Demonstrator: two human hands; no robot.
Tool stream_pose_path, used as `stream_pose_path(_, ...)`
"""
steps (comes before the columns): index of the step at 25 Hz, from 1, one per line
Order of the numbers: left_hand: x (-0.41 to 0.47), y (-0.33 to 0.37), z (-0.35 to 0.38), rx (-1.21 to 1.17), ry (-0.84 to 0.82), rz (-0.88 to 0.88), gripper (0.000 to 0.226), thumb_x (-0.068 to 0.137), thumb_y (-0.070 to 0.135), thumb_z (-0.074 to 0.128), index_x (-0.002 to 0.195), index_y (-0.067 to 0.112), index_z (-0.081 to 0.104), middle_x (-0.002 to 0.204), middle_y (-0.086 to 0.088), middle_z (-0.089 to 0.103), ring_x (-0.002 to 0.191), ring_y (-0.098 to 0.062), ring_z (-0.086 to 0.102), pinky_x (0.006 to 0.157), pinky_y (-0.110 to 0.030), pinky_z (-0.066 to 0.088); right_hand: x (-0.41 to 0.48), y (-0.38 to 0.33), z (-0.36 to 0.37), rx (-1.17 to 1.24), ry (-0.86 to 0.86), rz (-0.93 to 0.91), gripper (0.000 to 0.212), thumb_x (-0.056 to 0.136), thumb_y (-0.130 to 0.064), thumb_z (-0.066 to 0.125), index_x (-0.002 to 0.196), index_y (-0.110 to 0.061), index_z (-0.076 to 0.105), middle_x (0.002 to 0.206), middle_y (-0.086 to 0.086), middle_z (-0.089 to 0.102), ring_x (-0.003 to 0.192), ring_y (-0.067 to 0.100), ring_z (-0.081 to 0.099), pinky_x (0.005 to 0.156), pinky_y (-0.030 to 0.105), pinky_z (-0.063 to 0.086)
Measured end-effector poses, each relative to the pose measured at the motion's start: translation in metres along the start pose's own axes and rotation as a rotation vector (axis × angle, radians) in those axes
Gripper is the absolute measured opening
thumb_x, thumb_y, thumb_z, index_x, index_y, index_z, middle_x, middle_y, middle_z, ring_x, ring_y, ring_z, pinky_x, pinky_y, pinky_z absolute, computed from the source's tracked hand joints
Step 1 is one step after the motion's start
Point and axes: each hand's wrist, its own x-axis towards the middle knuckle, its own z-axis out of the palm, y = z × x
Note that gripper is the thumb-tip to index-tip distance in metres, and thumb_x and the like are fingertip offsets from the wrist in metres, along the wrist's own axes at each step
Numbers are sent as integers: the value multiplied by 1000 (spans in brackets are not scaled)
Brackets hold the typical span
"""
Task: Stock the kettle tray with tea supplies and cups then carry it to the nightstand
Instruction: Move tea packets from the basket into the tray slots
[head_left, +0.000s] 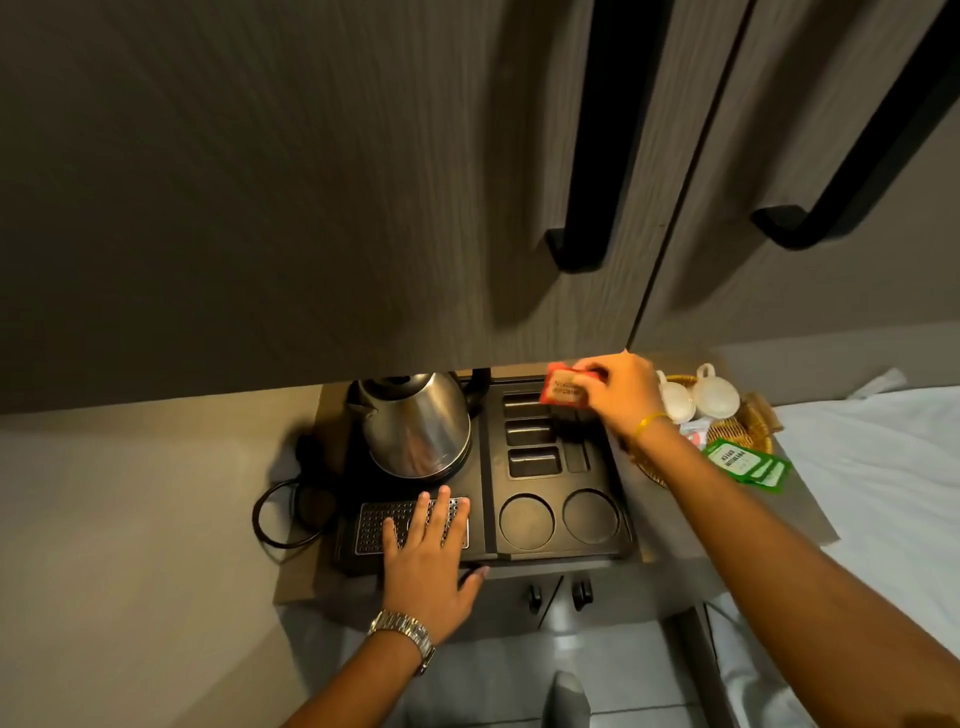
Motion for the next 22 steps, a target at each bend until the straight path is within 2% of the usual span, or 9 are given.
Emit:
stream_pose_path(3,1,0,1,20,-8,3,94,84,77,44,161,32,15,171,-6,19,156,-32,20,116,-70,29,26,-17,37,-145,-263,19,25,95,-21,68,114,-9,79,113,16,78,108,30,71,92,34,51)
stream_pose_path(7,2,-1,4,15,-24,10,94,85,77,40,161,34,5,172,-5,10,158,-31,12,118,-70,23,39,-20,60,-325,-422,43,31,102,-24,58,125,-6,69,125,22,71,116,38,66,97,42,50)
stream_pose_path(10,3,-2,4,14,-27,7,95,85,77,39,159,35,-2,172,-4,5,158,-31,7,119,-70,20,37,-16,73,-307,-432,30,32,100,-21,61,127,-4,66,128,23,69,118,39,65,98,41,50)
stream_pose_path(13,4,-2,4,4,-27,1,94,84,77,40,160,36,2,172,-3,8,158,-31,11,118,-70,20,36,-12,79,-274,-469,42,35,100,-20,62,131,-3,64,134,23,66,124,39,62,104,42,48)
stream_pose_path(22,4,0,-1,17,-32,-6,95,83,76,44,161,34,10,171,-5,12,157,-32,16,117,-70,26,32,-7,91,-121,-416,190,37,102,-17,60,133,4,61,128,27,66,123,40,60,104,41,48)
